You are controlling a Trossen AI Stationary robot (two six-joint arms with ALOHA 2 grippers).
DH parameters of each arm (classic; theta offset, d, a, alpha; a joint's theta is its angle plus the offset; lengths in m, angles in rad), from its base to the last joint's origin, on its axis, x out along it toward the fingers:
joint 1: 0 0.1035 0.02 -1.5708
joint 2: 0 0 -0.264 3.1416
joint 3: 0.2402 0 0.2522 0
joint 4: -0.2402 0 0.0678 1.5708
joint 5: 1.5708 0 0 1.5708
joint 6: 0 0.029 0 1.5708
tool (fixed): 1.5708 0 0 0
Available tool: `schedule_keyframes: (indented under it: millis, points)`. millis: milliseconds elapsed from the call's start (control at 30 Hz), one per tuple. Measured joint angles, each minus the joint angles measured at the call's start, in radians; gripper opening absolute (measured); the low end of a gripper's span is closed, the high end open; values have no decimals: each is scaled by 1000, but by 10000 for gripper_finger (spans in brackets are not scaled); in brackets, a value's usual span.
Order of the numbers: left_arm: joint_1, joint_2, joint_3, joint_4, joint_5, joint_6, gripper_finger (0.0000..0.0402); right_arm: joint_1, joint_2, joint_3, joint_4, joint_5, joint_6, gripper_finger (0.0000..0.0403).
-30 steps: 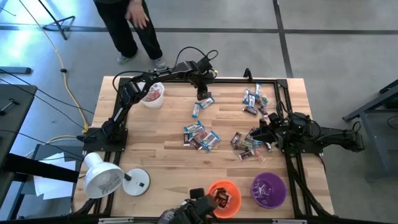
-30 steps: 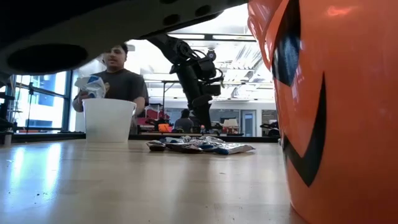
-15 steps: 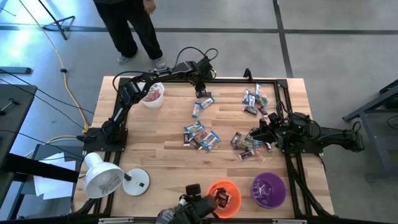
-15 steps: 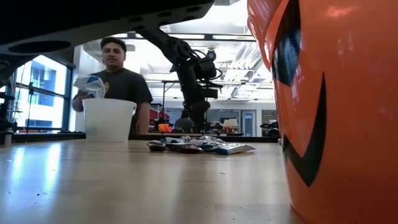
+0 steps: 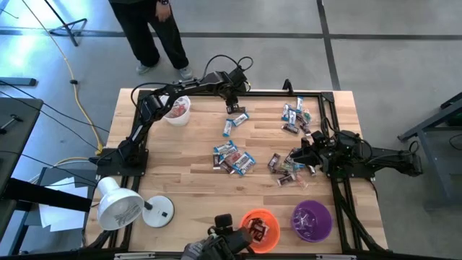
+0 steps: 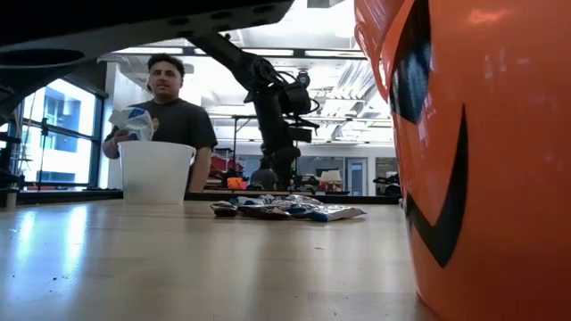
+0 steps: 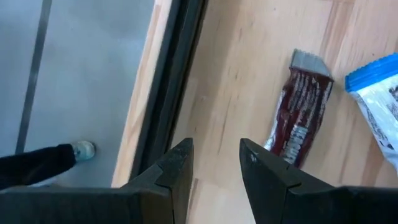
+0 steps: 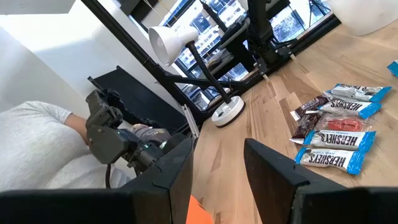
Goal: Organize candy in baskets
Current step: Put the brown chocolate into the orange bucket
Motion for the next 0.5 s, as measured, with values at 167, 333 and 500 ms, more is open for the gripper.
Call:
schedule_keyframes:
  millis: [167, 333, 500]
  points:
    - [-1, 0, 0, 53, 1, 49, 117, 0, 0, 0, 0, 0, 0, 138]
    - [-5, 0, 0, 93, 1, 84, 117, 0, 0, 0, 0, 0, 0, 138]
    - [-6, 0, 0, 16, 1, 77, 117, 0, 0, 0, 0, 0, 0, 138]
